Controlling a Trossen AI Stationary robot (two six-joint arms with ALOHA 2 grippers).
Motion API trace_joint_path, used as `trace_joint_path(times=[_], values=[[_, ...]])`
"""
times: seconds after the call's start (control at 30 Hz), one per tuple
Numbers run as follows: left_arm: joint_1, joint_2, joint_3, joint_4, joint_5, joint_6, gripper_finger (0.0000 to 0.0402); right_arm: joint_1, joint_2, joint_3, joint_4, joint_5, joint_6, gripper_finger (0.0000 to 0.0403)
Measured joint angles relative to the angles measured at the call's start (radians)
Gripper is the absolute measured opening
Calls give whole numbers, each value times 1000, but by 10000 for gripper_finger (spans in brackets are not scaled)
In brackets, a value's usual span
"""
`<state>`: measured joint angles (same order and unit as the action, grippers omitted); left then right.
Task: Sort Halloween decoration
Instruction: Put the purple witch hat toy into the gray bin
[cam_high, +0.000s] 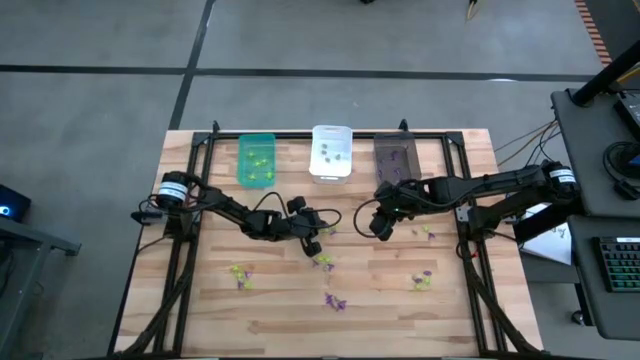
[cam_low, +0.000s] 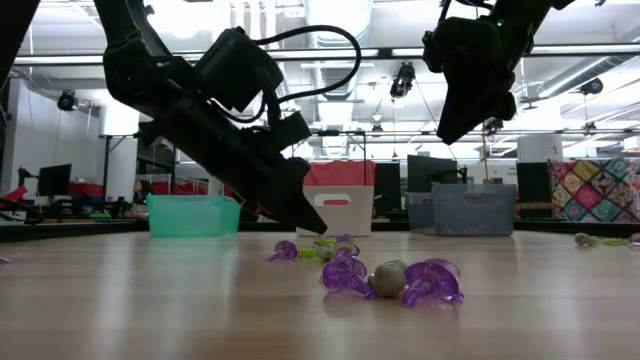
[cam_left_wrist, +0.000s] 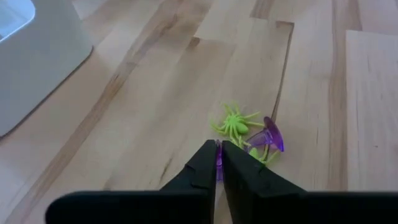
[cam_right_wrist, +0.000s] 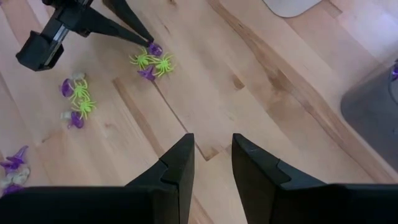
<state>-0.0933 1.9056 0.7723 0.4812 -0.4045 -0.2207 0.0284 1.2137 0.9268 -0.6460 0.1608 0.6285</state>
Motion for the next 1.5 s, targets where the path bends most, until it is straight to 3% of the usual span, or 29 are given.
trace_joint_path(times=[0.33, 0.47, 0.7, 0.9, 1.2, 1.5], values=[[0, -44, 0, -13, -7, 6, 0, 0, 0, 0, 0, 19, -12, 95], [0, -92, 0, -20, -8, 34, 0, 0, 0, -3, 16, 60, -91, 95], [-4, -224, 0, -23, -3, 109, 0, 21, 0, -96, 307, 49, -379, 95], [-27, -313, 0, -24, 67, 175, 0, 43, 0, -183, 601, 33, -523, 98], [-39, -292, 0, 96, 101, 183, 0, 50, 0, -189, 714, -28, -575, 158], [-39, -275, 0, 200, 101, 211, 0, 50, 0, -189, 736, -56, -574, 161]])
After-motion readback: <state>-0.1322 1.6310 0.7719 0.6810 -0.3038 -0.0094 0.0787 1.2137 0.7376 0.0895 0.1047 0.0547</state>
